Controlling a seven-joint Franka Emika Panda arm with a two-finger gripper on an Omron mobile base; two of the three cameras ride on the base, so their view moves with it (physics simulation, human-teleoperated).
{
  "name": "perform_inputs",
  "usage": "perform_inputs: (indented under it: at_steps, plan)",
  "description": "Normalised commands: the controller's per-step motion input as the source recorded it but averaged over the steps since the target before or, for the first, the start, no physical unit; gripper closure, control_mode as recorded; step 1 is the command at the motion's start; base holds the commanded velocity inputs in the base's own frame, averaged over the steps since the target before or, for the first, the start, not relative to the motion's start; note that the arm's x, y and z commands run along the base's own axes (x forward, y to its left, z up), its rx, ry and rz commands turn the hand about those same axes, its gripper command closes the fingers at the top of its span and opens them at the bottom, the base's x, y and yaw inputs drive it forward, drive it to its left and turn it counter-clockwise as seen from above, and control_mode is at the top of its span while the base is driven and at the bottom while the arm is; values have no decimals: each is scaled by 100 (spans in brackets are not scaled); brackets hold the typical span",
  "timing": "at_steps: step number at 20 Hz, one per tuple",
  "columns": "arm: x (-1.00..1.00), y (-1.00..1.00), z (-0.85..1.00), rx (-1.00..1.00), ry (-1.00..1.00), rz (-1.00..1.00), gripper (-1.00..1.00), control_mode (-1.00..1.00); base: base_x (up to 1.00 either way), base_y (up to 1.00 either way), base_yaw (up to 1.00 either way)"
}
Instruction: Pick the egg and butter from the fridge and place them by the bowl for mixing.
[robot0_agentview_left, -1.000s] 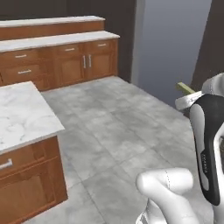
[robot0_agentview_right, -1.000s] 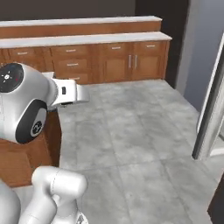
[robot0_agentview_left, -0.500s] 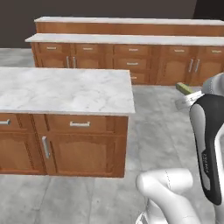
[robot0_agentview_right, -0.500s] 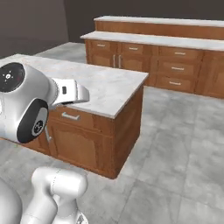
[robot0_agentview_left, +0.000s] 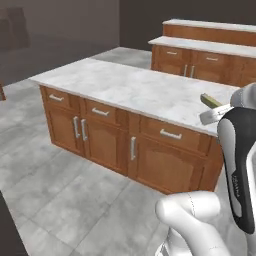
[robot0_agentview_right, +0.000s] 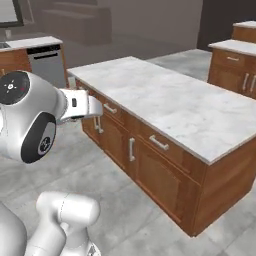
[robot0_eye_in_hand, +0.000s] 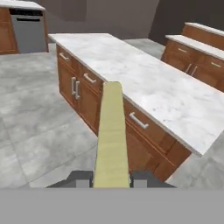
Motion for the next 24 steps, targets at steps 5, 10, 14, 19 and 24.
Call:
perform_inputs:
  at_steps: [5,10,14,19,24]
  plan:
    - [0,0,0,0,0,0,100,100,0,49,77]
    - [0,0,0,0,0,0,100,100,17,30,70]
    - [0,0,0,0,0,0,100,100,43,0,46]
    - [0,0,0,0,0,0,100,100,100,-22,17]
    - [0,0,0,0,0,0,100,100,100,-4,22]
